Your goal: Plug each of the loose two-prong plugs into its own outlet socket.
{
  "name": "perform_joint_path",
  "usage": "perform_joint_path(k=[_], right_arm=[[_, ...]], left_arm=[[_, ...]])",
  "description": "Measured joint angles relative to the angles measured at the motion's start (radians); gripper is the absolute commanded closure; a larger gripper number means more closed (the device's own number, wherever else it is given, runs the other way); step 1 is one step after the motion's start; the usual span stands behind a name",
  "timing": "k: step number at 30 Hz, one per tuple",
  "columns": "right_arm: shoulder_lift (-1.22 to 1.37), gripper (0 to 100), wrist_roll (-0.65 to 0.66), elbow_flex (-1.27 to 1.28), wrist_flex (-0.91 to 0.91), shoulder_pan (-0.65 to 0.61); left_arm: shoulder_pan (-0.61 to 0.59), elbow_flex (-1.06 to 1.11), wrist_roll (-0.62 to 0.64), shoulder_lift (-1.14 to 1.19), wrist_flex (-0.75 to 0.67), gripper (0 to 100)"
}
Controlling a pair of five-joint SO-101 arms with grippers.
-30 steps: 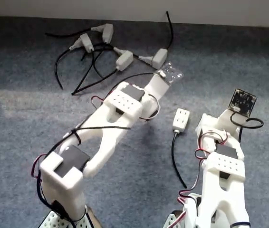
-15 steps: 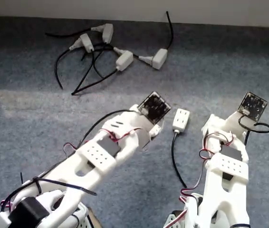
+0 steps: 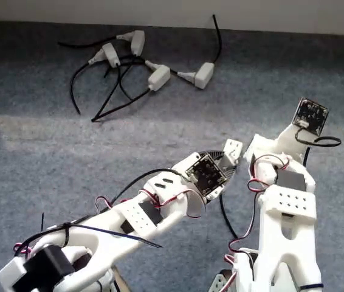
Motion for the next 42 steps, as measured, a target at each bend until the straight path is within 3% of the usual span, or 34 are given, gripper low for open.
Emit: perform_joint_path(k=[11,23,34,42], right_arm=[[0.000,99.0,0.000,-0.169,0.244,-0.055],[-0.011,99.0,0.000,-0.170,0.256,-0.107],[-0.106,99.0,0.051,-0.207,0.400,-0.137],[-0.038,99.0,0.055,-0.209,0.379,-0.137]], left_arm=[[0.005,-0.155,0.000,0.224,0.000,99],[0.009,-0.189,0.000,0.236,0.000,99],[0.008,-0.213,0.005,0.247,-0.002,99],[0.008,-0.213,0.006,0.247,-0.002,99]])
